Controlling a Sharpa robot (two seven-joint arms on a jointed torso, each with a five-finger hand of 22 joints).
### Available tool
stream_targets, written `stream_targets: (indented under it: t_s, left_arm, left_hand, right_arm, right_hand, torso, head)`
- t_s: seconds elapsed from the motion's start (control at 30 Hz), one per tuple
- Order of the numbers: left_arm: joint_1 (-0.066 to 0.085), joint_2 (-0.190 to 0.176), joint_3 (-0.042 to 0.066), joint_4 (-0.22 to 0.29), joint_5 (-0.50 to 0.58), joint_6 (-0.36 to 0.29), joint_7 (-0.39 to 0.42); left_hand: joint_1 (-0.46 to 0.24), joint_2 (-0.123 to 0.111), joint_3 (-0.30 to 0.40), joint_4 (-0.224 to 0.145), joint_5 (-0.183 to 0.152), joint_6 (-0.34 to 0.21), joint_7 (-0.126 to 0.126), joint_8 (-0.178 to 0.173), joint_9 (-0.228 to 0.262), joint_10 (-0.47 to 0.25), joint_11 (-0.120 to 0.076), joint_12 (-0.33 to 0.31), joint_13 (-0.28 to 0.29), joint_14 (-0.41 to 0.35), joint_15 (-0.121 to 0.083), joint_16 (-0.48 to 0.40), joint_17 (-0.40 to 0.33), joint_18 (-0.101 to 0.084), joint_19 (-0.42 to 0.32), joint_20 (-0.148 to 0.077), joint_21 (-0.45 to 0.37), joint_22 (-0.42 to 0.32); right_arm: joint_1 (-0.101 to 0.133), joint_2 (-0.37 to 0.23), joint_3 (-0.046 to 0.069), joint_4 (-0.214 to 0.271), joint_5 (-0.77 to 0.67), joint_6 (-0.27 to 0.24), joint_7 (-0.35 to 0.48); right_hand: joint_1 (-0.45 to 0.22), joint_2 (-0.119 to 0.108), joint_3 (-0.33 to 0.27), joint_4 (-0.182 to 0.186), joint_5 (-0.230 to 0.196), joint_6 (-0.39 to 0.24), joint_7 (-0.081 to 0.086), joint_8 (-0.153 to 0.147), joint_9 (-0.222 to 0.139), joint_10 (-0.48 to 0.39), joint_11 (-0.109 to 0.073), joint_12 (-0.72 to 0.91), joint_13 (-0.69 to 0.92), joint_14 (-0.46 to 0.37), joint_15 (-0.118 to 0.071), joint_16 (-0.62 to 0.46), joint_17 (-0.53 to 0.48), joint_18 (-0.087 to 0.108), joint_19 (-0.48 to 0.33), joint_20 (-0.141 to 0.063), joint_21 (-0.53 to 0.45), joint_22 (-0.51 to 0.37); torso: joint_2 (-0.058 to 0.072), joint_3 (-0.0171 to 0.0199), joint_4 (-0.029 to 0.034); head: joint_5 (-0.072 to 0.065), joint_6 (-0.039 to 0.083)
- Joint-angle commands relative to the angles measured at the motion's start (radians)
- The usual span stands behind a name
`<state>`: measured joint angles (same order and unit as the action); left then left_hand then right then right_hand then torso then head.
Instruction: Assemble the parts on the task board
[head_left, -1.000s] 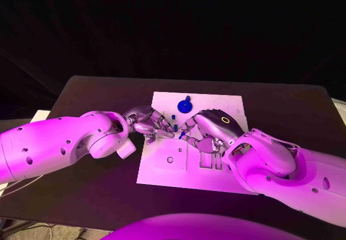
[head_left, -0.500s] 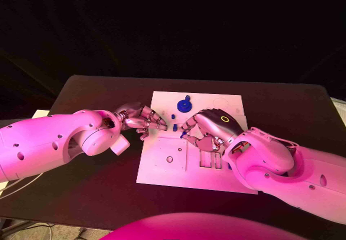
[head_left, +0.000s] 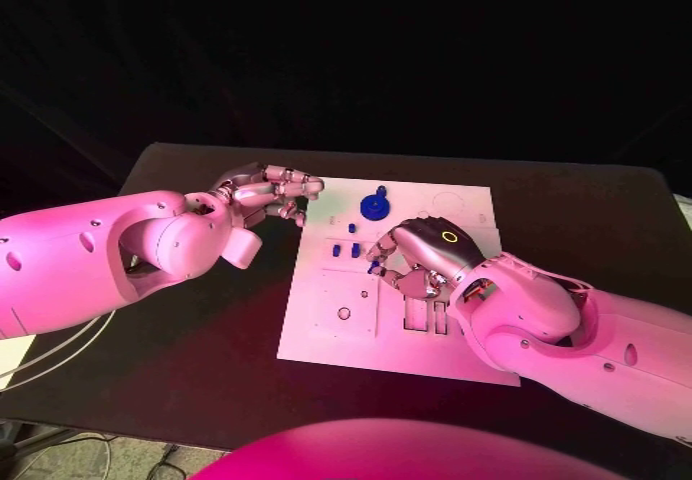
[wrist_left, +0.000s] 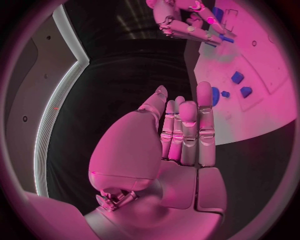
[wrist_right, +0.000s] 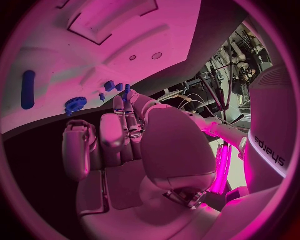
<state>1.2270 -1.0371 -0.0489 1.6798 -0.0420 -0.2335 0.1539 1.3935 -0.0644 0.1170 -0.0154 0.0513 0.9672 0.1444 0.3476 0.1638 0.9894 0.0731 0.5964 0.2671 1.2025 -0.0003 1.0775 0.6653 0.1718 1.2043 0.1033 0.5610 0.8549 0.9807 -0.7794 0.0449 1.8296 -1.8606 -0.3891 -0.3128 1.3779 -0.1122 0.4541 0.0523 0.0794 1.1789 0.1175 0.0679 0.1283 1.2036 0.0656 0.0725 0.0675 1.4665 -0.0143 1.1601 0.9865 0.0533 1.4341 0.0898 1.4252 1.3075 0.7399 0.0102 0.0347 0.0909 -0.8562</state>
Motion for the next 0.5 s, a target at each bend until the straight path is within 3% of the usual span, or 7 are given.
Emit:
stream_targets:
  t_s: [0.03, 0.1, 0.5]
  left_arm:
    - [0.01, -0.003, 0.0, 0.008, 0.113, -0.032, 0.078]
    - [0.017, -0.003, 0.0, 0.009, 0.118, -0.035, 0.082]
    - [0.024, 0.012, 0.001, 0.005, 0.123, -0.046, 0.085]
  left_hand:
    - [-0.001, 0.012, -0.008, 0.0, -0.002, -0.013, 0.003, -0.001, -0.003, -0.01, 0.004, -0.006, -0.003, -0.028, 0.004, -0.035, -0.048, 0.008, -0.013, 0.001, -0.013, -0.008]
    - [-0.005, 0.014, -0.013, 0.003, -0.002, -0.018, 0.005, 0.0, -0.004, -0.014, 0.007, -0.006, -0.005, -0.056, 0.008, -0.071, -0.097, 0.008, -0.022, 0.005, -0.028, -0.017]
    - [-0.007, 0.015, -0.018, 0.005, -0.002, -0.021, 0.007, 0.002, -0.005, -0.016, 0.009, -0.005, -0.006, -0.061, 0.01, -0.08, -0.103, 0.009, -0.027, 0.008, -0.038, -0.024]
  right_arm:
    - [-0.005, 0.007, -0.003, -0.01, -0.032, 0.026, -0.001]
    - [-0.009, 0.013, -0.005, -0.016, -0.036, 0.031, -0.001]
    - [-0.023, 0.031, -0.012, -0.031, -0.042, 0.048, 0.003]
  right_hand:
    - [-0.001, 0.002, 0.002, -0.004, 0.007, 0.005, 0.005, 0.005, 0.001, -0.001, 0.003, -0.001, 0.0, 0.017, 0.0, -0.001, -0.001, 0.001, 0.002, 0.002, 0.005, 0.036]
    - [-0.001, 0.002, 0.002, -0.004, 0.007, 0.005, 0.005, 0.005, 0.001, -0.001, 0.003, -0.001, 0.0, 0.017, 0.0, -0.001, -0.001, 0.001, 0.002, 0.002, 0.005, 0.036]
    - [-0.002, 0.002, 0.002, -0.004, 0.007, 0.004, 0.005, 0.005, 0.001, 0.0, 0.003, -0.001, 0.0, 0.016, 0.0, -0.001, -0.001, 0.001, 0.001, 0.002, 0.004, 0.034]
  torso:
    - [0.0, 0.0, -0.0013]
    - [0.0, 0.0002, -0.0009]
    - [0.0, 0.0013, -0.0022]
  head:
    - [0.005, -0.002]
    - [0.006, -0.003]
    - [0.014, -0.012]
